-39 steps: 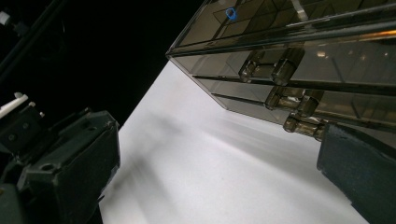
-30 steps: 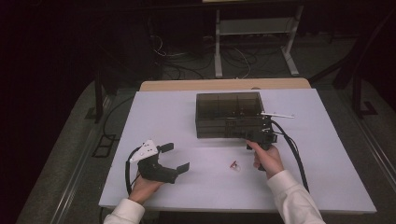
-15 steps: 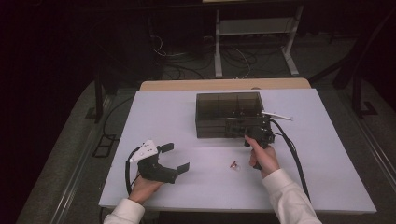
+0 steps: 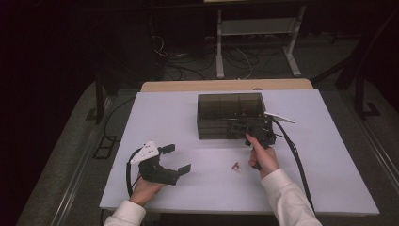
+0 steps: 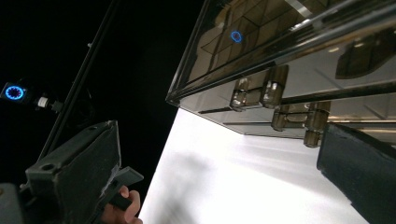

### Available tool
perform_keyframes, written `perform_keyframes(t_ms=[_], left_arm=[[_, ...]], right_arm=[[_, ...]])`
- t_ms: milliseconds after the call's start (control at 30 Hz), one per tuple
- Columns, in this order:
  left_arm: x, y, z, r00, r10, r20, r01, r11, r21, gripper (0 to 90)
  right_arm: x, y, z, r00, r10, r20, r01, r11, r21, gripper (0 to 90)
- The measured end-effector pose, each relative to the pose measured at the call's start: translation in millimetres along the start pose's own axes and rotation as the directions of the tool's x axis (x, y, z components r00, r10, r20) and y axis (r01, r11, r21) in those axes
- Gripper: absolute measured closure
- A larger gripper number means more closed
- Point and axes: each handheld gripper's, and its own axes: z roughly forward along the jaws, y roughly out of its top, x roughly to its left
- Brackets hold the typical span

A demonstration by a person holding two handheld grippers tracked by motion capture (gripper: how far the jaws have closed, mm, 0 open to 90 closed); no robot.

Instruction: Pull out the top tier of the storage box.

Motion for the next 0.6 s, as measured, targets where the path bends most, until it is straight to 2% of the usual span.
perform_keyframes(t_ms=[133, 467, 600], left_arm=[[0.0, 0.0, 0.0, 1.0, 0.0, 0.0, 0.0, 1.0, 0.0, 0.0], [-0.1, 0.0, 0.2, 1.0, 0.001, 0.002, -0.001, 1.0, 0.002, 0.0], [-0.3, -0.2, 0.6, 1.0, -0.003, 0.002, 0.003, 1.0, 0.007, 0.0]], right_arm=[[-1.1, -0.4, 1.8, 0.9999, 0.013, -0.003, -0.013, 1.0, 0.001, 0.0], [-2.4, 0.8, 0.5, 0.9987, 0.044, 0.026, -0.044, 0.999, -0.021, 13.7], [-4.2, 1.1, 0.8, 0.996, 0.076, 0.048, -0.075, 0.997, -0.02, 18.8]])
